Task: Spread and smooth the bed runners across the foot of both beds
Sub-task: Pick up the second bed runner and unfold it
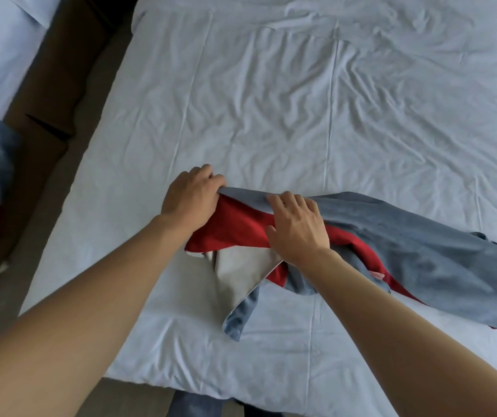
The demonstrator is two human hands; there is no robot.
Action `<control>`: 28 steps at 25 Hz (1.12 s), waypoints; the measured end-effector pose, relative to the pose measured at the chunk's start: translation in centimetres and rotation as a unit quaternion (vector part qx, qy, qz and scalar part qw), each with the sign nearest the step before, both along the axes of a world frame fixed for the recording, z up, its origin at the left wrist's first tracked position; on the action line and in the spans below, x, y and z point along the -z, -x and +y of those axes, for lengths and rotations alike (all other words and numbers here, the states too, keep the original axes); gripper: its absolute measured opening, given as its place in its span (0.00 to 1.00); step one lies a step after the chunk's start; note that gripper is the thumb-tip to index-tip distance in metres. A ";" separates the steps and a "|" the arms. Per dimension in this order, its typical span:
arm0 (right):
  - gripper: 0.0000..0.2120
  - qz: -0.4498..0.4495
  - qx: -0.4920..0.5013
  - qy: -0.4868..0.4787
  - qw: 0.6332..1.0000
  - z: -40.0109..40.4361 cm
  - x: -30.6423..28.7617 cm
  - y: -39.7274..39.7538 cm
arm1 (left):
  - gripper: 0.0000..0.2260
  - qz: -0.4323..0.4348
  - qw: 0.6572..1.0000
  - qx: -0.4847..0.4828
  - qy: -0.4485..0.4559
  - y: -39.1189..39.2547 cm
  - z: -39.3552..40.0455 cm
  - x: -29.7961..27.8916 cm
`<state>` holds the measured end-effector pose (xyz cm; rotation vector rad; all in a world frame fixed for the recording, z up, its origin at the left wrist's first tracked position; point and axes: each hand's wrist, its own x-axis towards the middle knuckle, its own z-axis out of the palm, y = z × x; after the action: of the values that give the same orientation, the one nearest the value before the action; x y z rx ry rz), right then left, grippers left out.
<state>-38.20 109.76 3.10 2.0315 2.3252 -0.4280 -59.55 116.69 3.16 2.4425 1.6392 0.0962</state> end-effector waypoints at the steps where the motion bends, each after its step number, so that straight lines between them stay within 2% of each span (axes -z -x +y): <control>1: 0.23 -0.002 0.000 -0.003 1.000 0.5 0.1 0.7 | 0.06 -0.010 1.000 0.001 0.012 -0.4 0.5 0.4; 3: 0.24 -0.003 -0.004 -0.004 1.000 1.6 0.8 2.1 | 0.08 -0.030 0.998 0.016 0.048 -0.9 1.1 1.9; 6: 0.27 -0.005 -0.005 0.003 1.000 3.4 2.5 4.4 | 0.17 -0.074 0.993 0.015 0.091 0.3 1.0 4.6; 9: 0.30 -0.002 -0.016 0.032 0.999 5.6 4.1 8.3 | 0.22 -0.084 0.990 -0.048 0.105 4.2 0.8 7.0; 11: 0.30 -0.006 -0.031 0.051 0.998 6.7 5.0 11.1 | 0.23 -0.070 0.976 -0.106 0.179 6.6 0.0 8.5; 13: 0.27 -0.036 -0.054 0.077 0.995 7.4 6.1 13.4 | 0.21 -0.083 0.945 -0.147 0.280 7.9 -0.9 9.7; 16: 0.13 -0.081 -0.054 0.106 0.990 8.8 7.1 15.2 | 0.11 -0.132 0.917 -0.136 0.351 8.2 -1.8 10.8; 18: 0.07 -0.088 -0.041 0.110 0.989 9.6 7.2 15.6 | 0.07 -0.146 0.916 -0.137 0.347 7.7 -1.8 11.0; 20: 0.05 -0.095 -0.040 0.087 0.991 10.3 6.9 15.6 | 0.06 -0.146 0.931 -0.136 0.306 7.7 -0.7 10.7; 23: 0.05 -0.101 -0.013 0.017 0.995 12.5 5.9 14.7 | 0.05 -0.149 0.964 -0.121 0.183 8.1 4.4 9.8; 25: 0.05 -0.097 0.019 -0.024 0.995 14.4 5.0 14.1 | 0.04 -0.164 0.975 -0.089 0.121 7.8 8.2 8.5; 28: 0.09 -0.099 0.035 -0.020 0.994 15.4 4.5 13.3 | 0.04 -0.178 0.975 -0.071 0.114 6.8 9.7 8.0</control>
<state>-51.45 125.11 -1.42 2.0719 2.1700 -0.1744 -66.31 126.39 -4.87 1.9996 1.5631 0.3282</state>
